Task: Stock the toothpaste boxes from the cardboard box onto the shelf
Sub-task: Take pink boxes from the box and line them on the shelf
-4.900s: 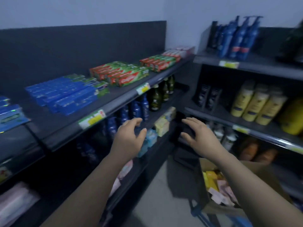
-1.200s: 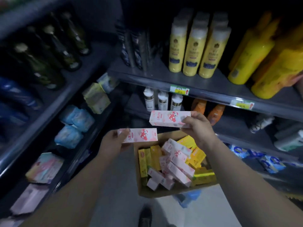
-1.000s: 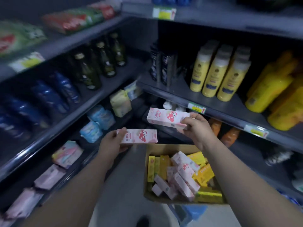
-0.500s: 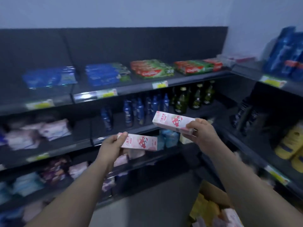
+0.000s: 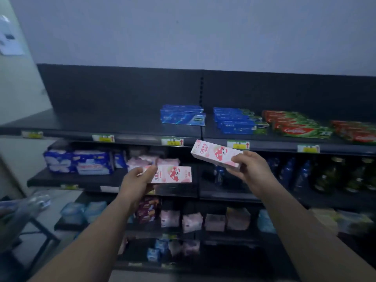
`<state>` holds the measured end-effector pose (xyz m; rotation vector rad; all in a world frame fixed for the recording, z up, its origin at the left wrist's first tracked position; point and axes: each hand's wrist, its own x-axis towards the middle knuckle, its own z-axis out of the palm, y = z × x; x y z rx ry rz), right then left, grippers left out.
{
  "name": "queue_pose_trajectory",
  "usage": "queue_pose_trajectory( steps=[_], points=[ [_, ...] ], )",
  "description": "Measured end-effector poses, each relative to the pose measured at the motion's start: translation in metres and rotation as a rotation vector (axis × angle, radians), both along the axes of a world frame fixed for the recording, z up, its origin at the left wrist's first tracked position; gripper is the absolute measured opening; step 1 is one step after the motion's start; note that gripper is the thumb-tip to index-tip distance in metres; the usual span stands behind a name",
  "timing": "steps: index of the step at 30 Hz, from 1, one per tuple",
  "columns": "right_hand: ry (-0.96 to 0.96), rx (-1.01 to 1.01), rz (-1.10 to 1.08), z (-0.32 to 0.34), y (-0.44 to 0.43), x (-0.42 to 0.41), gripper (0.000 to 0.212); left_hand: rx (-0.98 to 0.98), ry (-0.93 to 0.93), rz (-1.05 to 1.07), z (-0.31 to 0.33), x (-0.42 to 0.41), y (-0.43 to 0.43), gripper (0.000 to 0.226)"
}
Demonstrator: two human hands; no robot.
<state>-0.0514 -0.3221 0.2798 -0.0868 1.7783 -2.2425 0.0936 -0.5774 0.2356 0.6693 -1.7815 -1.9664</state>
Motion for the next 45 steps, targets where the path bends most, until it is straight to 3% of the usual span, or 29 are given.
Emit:
queue_pose_trajectory(
  steps=[6,20,25,32,45],
  points=[
    [0.019,-0.065,0.046,0.017,-0.111,0.007,0.023,-0.044,0.011,0.089,0.018,0.014,-0.108,0.032],
    [0.063,-0.122,0.092,0.037,-0.262,-0.027,0.028,-0.013,0.065,0.158,0.044,-0.003,-0.249,0.025],
    [0.093,-0.145,0.117,0.05,-0.299,-0.07,0.028,-0.101,0.074,0.155,0.059,-0.039,-0.281,0.017],
    [0.15,-0.115,0.163,0.063,-0.342,-0.137,0.025,-0.204,0.065,0.164,0.064,-0.111,-0.328,0.033],
    [0.121,-0.012,0.175,0.051,-0.408,-0.227,0.039,-0.239,0.003,0.114,0.052,-0.221,-0.415,0.032]
  ],
)
